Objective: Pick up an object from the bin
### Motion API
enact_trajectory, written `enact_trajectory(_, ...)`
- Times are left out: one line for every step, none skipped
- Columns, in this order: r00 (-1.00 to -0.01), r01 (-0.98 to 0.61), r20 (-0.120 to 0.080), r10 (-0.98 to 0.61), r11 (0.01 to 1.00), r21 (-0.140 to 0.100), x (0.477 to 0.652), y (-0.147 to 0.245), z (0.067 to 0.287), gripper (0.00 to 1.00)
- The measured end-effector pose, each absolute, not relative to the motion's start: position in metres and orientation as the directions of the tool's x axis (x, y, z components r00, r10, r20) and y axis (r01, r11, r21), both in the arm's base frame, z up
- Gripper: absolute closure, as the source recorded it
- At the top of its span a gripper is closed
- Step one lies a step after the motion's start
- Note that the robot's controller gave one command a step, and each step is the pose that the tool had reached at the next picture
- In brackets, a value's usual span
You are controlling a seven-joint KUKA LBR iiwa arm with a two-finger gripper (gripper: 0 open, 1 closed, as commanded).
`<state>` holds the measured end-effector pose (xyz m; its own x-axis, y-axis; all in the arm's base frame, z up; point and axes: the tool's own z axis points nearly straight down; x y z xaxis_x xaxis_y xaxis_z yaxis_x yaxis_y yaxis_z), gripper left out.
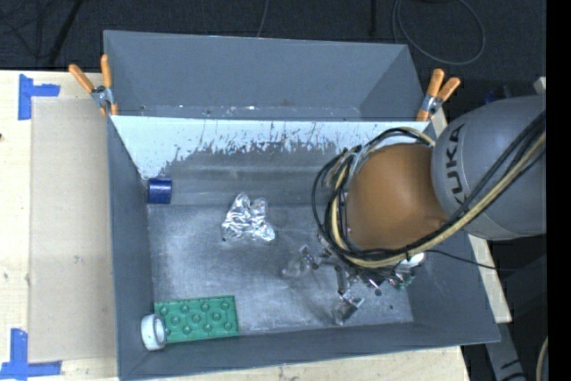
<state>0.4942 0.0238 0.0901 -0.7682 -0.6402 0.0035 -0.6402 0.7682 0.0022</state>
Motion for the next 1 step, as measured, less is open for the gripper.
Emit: enact_trajectory(-0.903, -0.429, 0.002, -0.429, 0.903, 0.003, 0.4731, 0.0744, 0.1103, 0.0)
